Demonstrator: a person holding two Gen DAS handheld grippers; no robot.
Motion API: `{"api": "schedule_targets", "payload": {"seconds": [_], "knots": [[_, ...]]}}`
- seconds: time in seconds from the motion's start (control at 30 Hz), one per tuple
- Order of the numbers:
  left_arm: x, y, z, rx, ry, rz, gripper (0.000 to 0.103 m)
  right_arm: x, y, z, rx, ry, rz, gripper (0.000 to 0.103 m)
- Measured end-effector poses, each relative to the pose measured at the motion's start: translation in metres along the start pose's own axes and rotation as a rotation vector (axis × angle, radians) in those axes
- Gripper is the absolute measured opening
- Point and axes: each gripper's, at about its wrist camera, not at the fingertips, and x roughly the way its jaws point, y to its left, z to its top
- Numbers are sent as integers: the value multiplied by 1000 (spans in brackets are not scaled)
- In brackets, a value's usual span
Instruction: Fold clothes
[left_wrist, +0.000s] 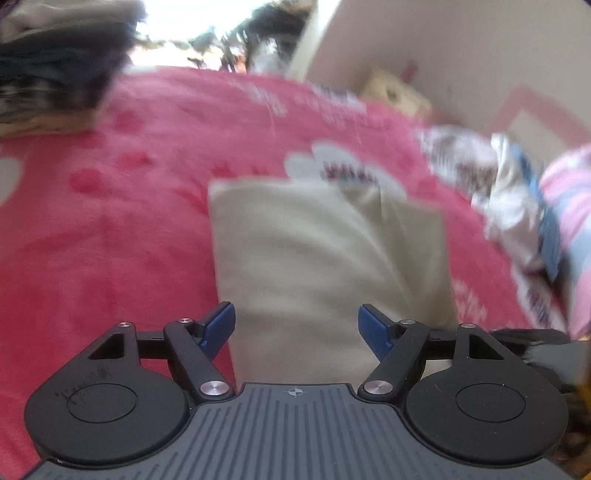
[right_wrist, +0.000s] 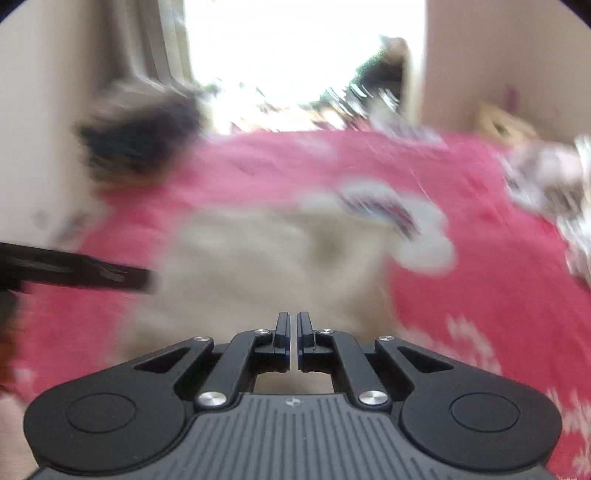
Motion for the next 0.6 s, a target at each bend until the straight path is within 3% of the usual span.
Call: {"api": "schedule_targets", "payload": {"seconds": [0.07,0.13,0.27,0.37,0.47,0.57,0.6], "knots": [[14,-12,-4,55,35,61,77,11,-7,-5,16,31,20,0],[7,-10,-4,61,21,60,76,-2,-8,7,29,23,29,0],[0,-2,7,73,-19,94,77,0,-21,39,74,-96,99,5],[15,11,19,18,10,75,78,28,-30,58,73,-124,103,6],[30,24,27,-46,44,14,81,77,-50,66,121,-40,110,2],[30,41,31,-148,65,-64,81,72,-88,75,291,-44,223,4],[29,48,31,-181,74,-93,81,69,-101,78,350,-48,264,13]]}}
